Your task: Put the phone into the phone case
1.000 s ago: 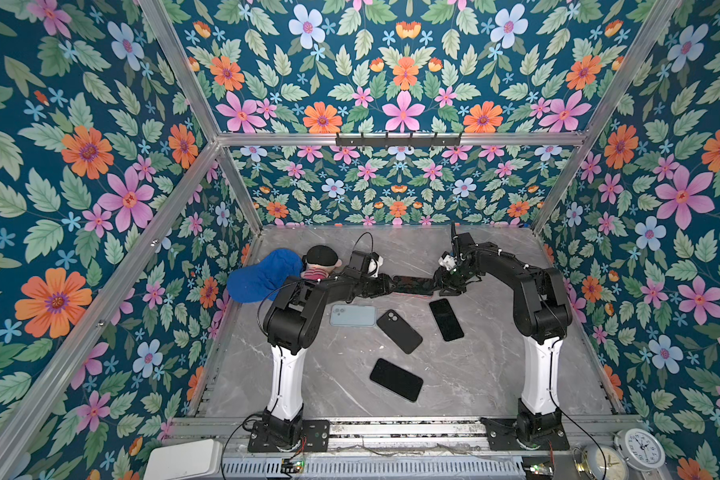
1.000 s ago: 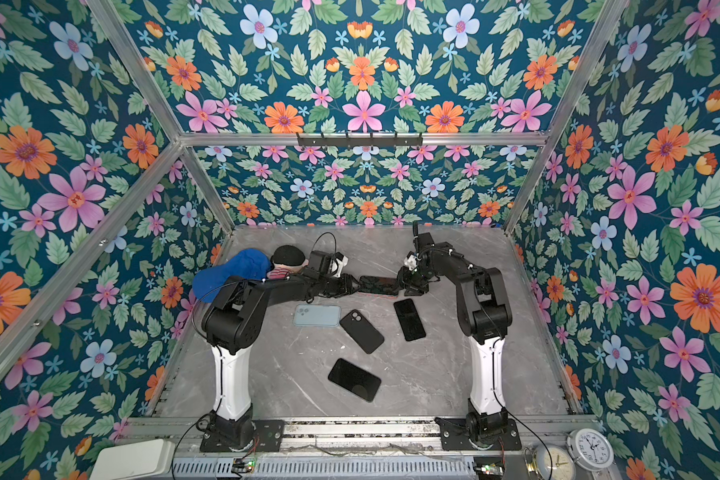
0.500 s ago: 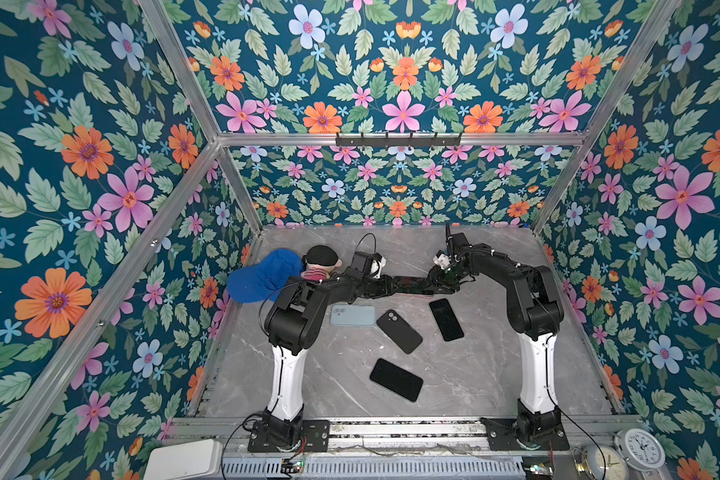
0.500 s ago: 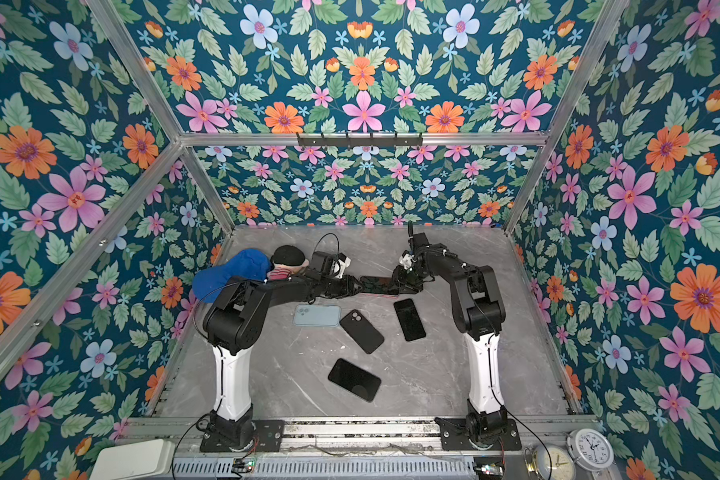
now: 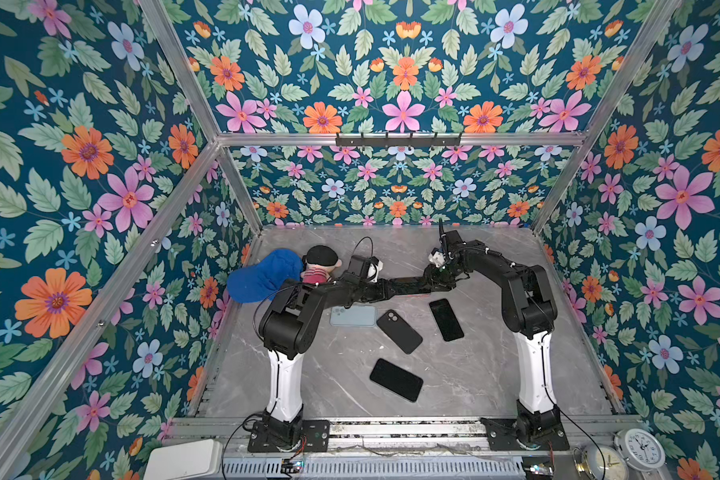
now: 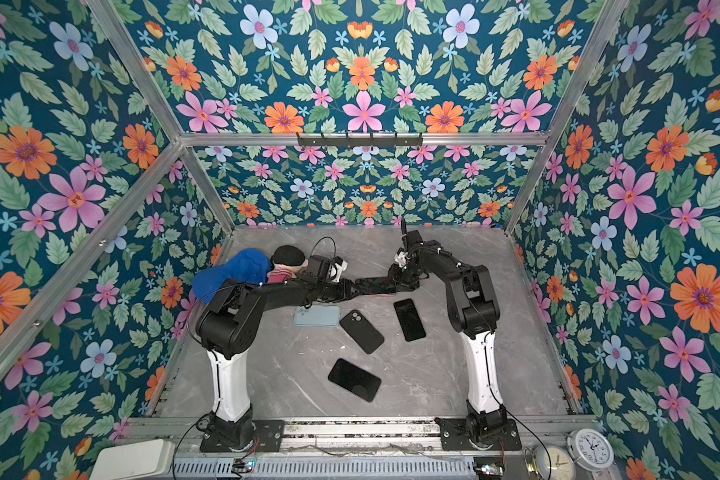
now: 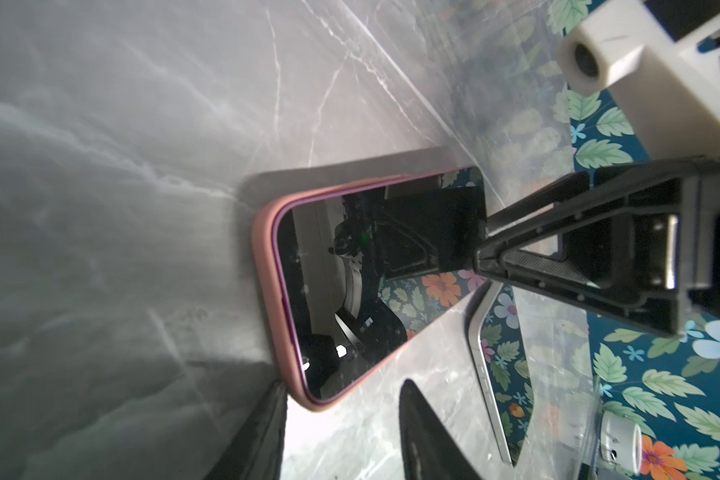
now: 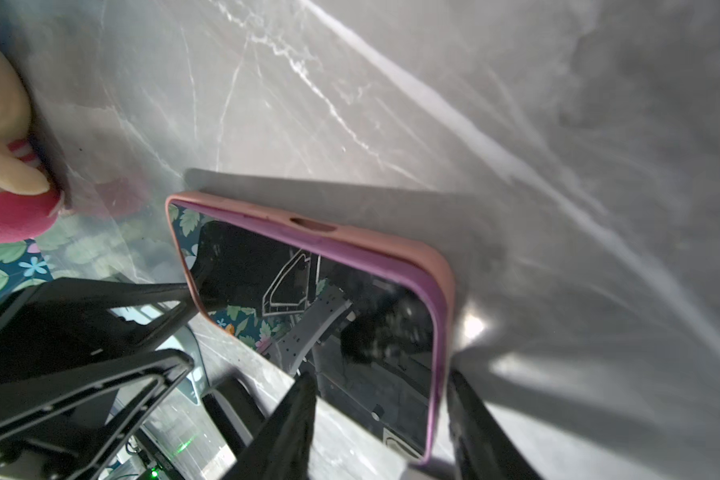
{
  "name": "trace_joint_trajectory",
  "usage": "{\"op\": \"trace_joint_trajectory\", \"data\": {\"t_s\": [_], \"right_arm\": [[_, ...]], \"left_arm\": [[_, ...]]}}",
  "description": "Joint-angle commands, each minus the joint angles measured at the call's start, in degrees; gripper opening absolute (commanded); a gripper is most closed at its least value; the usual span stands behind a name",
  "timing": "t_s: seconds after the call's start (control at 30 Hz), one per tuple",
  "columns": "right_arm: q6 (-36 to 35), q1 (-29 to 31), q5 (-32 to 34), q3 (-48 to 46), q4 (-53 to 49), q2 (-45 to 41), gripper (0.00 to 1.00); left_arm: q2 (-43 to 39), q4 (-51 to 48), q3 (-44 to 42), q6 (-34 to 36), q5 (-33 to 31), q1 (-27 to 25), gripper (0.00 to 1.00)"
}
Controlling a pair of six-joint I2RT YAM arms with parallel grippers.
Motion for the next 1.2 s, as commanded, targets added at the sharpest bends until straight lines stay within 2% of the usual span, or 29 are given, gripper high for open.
{"op": "trace_joint_trajectory", "data": {"t_s": [0.0, 0.17, 0.3, 0.53, 1.17], "right_arm": [[-2.40, -0.14, 4.53, -0.26, -3.51, -2.12, 0.55], [-1.62, 0.03, 7.35, -4.54, -2.25, -5.77, 0.56], [-0.96, 0.52, 7.54, -6.36, -0.62, -7.05, 0.51], [-0.23, 1.16, 6.07, -5.96, 1.01, -5.53, 0.40], [0.19, 1.62, 3.34, -5.06, 2.78, -3.59, 0.23]], "left_arm": [[-0.56, 0.39, -0.44, 0.02, -0.16, 0.84, 0.47], [-0.08, -0.31, 0.47, 0.24, -0.77, 0.81, 0.48], [0.66, -1.28, 1.11, 0.60, -1.07, 0.75, 0.48], [1.09, -2.16, 1.81, 0.60, -1.47, 0.40, 0.45], [1.81, -2.43, 2.30, 0.60, -1.24, 0.14, 0.39]]}}
